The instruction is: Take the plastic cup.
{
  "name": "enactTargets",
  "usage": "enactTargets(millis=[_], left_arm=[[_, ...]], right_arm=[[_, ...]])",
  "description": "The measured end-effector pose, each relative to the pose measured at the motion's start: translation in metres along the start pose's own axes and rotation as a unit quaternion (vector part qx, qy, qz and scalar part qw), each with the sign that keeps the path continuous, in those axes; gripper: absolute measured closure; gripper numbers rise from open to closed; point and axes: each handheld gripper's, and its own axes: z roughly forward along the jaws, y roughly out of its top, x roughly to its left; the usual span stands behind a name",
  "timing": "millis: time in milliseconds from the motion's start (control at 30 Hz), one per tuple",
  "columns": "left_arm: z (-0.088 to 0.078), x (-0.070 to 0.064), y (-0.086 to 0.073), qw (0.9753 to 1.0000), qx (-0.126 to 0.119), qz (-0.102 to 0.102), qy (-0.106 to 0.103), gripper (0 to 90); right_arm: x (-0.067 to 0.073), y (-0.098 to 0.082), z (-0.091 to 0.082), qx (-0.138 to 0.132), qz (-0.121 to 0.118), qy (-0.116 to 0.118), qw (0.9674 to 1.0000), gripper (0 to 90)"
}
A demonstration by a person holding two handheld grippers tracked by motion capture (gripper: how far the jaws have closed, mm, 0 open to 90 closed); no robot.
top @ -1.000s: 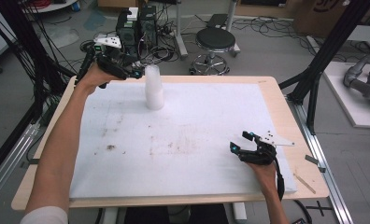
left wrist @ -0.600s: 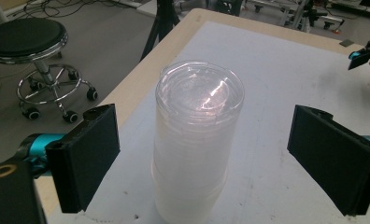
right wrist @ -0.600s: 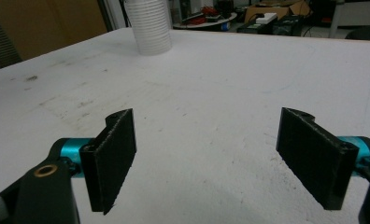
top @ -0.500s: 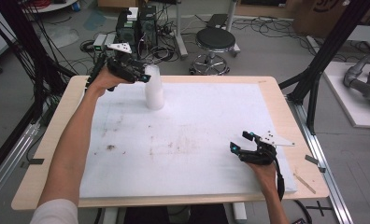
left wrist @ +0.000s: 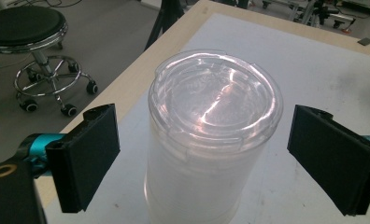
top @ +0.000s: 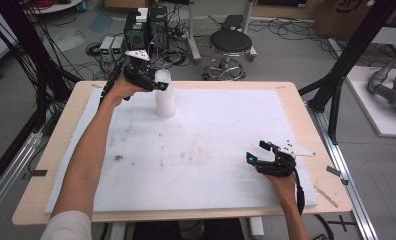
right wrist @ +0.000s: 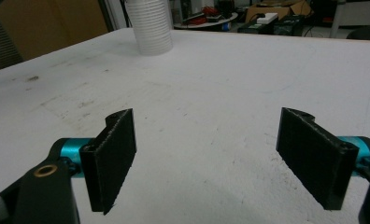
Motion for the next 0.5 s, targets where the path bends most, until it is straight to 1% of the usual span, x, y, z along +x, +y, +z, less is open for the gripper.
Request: enactTargets(millis=[33, 133, 167, 233, 267, 400, 467, 500], left_arm=[[0.0031, -0.0006, -0.0006, 1.0, 0.002, -0.006, 0.002, 9.2], [0.0056, -0.0007, -0.0012, 1.0, 0.005, -0.007, 0.004, 9.2], [0.0073, -0.0008, -0.0017, 0.9999, 0.011, -0.007, 0.009, 9.2], [0.0083, -0.0009, -0.0022, 0.9999, 0.011, -0.01, 0.008, 9.2], [0.0092, -0.0006, -0.0025, 0.9998, 0.016, -0.009, 0.013, 9.2], [0.01, -0.0012, -0.0028, 0.9996, 0.016, -0.012, 0.019, 9.5], [0.0103, -0.0012, -0.0037, 0.9995, 0.016, -0.011, 0.023, 11.5], [0.0107, -0.0016, -0.0057, 0.9994, 0.016, -0.016, 0.025, 12.1]], right_arm=[[0.0001, 0.0, -0.0001, 0.0, 0.001, 0.0, 1.0, 19.7], [0.0002, 0.0, -0.0002, 0.001, 0.0, 0.001, 1.0, 19.7], [0.0003, 0.0, -0.0001, 0.0, 0.001, 0.0, 1.0, 19.7], [0.0002, -0.0001, -0.0001, 0.0, 0.0, 0.0, 1.0, 19.7], [0.0003, 0.0, -0.0001, 0.0, 0.001, 0.001, 1.0, 19.7], [0.0001, 0.0, -0.0001, 0.0, 0.001, 0.001, 1.0, 19.7], [0.0001, 0.0, -0.0001, 0.0, 0.0, 0.001, 1.0, 19.7], [0.0002, 0.0, -0.0001, 0.0, 0.001, 0.001, 1.0, 19.7]])
